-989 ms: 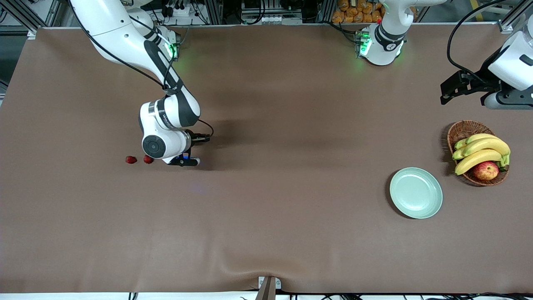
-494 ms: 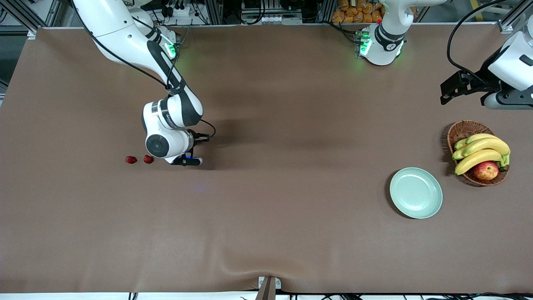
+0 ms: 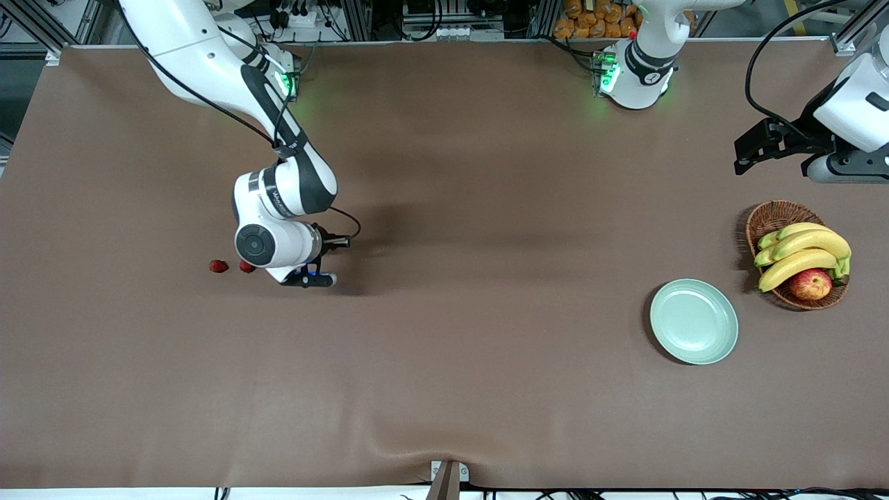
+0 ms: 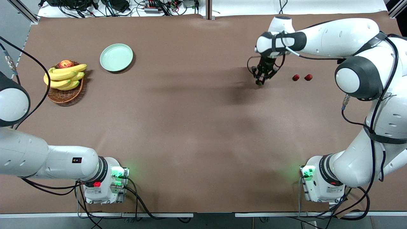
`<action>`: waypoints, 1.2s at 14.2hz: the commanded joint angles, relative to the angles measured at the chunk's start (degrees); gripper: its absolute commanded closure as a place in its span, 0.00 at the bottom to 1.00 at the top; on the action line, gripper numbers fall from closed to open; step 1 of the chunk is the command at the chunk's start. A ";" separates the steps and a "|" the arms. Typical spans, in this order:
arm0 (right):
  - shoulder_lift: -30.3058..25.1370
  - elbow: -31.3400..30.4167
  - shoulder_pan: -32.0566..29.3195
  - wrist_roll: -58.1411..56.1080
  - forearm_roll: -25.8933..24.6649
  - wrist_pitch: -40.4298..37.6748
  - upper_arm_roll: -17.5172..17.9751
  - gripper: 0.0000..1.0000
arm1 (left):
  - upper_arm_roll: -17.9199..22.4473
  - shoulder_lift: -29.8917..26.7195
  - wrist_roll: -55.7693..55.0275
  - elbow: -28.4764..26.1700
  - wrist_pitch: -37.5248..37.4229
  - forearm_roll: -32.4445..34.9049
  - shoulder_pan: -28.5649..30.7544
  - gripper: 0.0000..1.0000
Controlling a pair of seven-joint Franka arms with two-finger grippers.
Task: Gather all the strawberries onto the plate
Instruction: 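Lower the right gripper and close it on one strawberry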
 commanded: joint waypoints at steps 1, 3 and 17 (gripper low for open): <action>-0.01 6.83 0.41 0.14 1.56 -3.04 0.07 1.00 | -0.21 0.07 1.25 0.33 0.33 1.30 0.12 0.00; 0.51 8.51 2.24 0.83 10.90 -2.69 -0.02 1.00 | -0.21 0.07 1.25 0.33 0.33 1.30 0.12 0.00; 12.46 14.40 17.72 10.68 19.84 8.74 -0.02 0.93 | -0.21 0.34 1.25 0.33 0.33 1.30 0.12 0.00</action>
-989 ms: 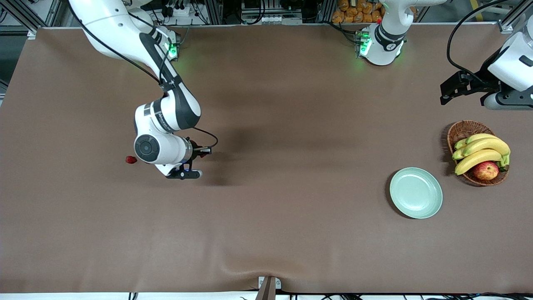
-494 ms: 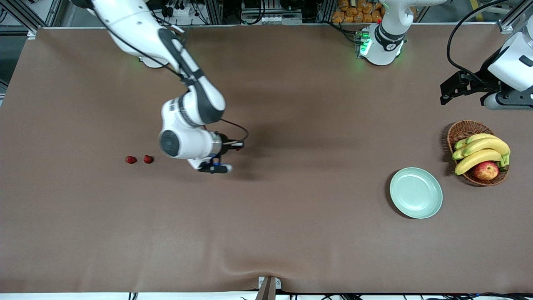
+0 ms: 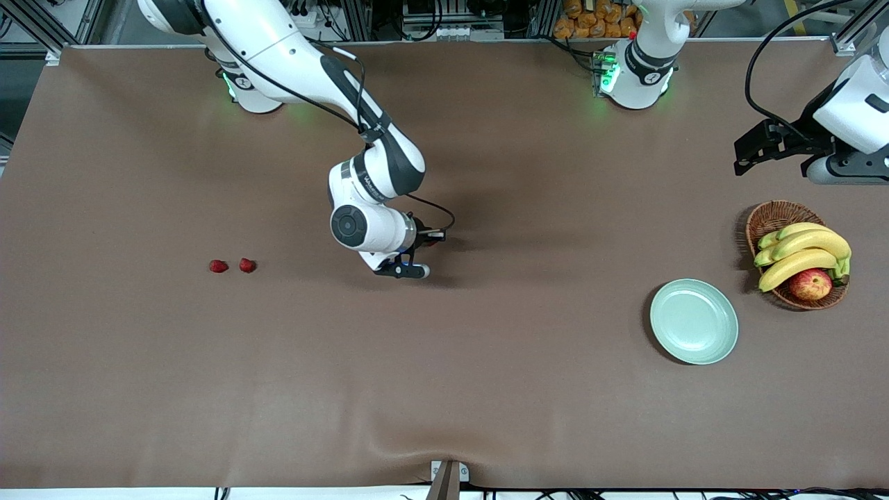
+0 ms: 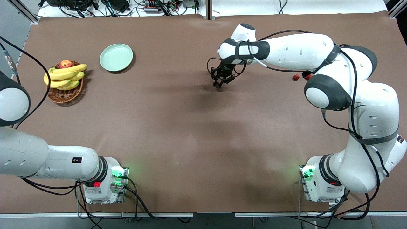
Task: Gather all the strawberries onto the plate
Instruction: 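Lower the right gripper and close it on one strawberry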
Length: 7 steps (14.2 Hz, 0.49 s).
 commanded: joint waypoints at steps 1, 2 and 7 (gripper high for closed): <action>2.26 2.56 2.04 1.65 0.88 0.13 -0.57 0.88 | -0.23 0.18 1.25 0.34 0.33 1.21 0.09 0.00; 2.44 2.56 2.22 1.65 0.88 0.22 -0.57 0.82 | -0.23 0.18 1.25 0.34 0.33 1.12 -0.08 0.00; 2.01 2.56 1.08 1.65 0.88 0.22 -0.57 0.25 | -0.23 2.45 1.25 0.34 3.31 1.03 -0.43 0.00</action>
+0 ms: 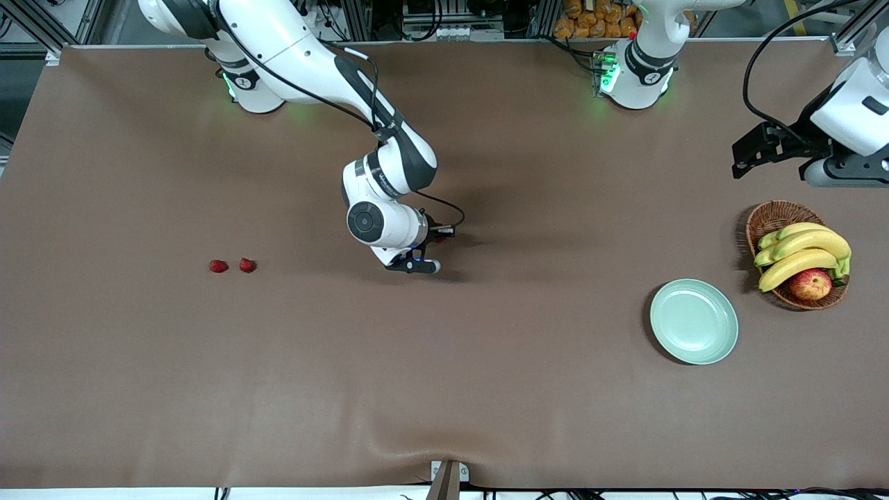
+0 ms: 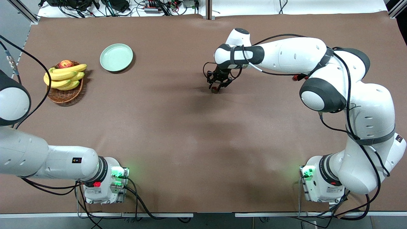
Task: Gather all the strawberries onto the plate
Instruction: 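Set the strawberry mid-table with the right gripper while the left gripper approaches, then grasp the strawberry with the left gripper while the right gripper reaches another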
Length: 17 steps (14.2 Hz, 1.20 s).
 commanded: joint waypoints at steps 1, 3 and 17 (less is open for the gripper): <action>0.09 1.84 -1.24 0.26 0.79 -0.92 -0.41 0.22 | -0.23 2.30 1.24 0.43 2.84 0.94 -0.25 0.00; -1.84 2.02 -4.22 0.17 0.62 -2.93 -0.58 0.19 | -0.23 4.32 0.19 0.43 5.65 1.03 -0.94 0.00; -10.82 -2.55 -23.38 -5.52 -26.51 -15.60 -4.10 0.00 | -1.82 34.55 -33.63 7.72 27.35 -2.13 -29.14 0.00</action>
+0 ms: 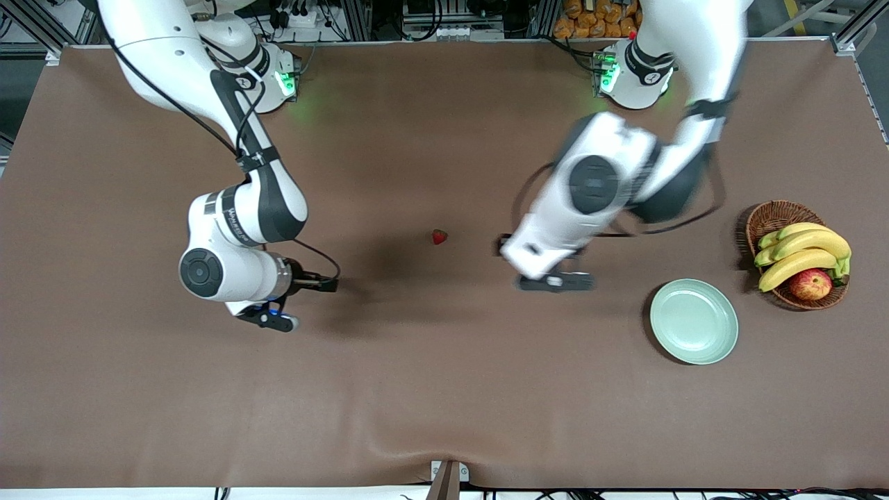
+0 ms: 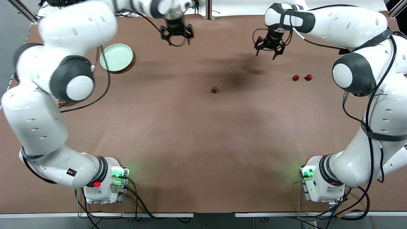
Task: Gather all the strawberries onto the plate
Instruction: 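Grasp the strawberry with the left gripper while the right gripper reaches another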
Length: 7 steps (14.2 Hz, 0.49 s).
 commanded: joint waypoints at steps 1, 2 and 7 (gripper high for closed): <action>-2.21 -3.63 -4.69 -6.25 -6.07 0.17 0.80 0.00 | 0.63 5.55 -4.87 3.59 4.56 -0.23 -5.10 0.00; -2.12 -3.81 -6.36 -9.23 -6.26 0.25 0.80 0.00 | 0.72 7.04 -6.19 3.67 6.23 -0.23 -6.77 0.00; -2.03 -6.27 -12.51 -20.32 -6.35 0.61 0.80 0.00 | 0.98 12.93 -9.19 3.59 11.96 0.13 -12.14 0.00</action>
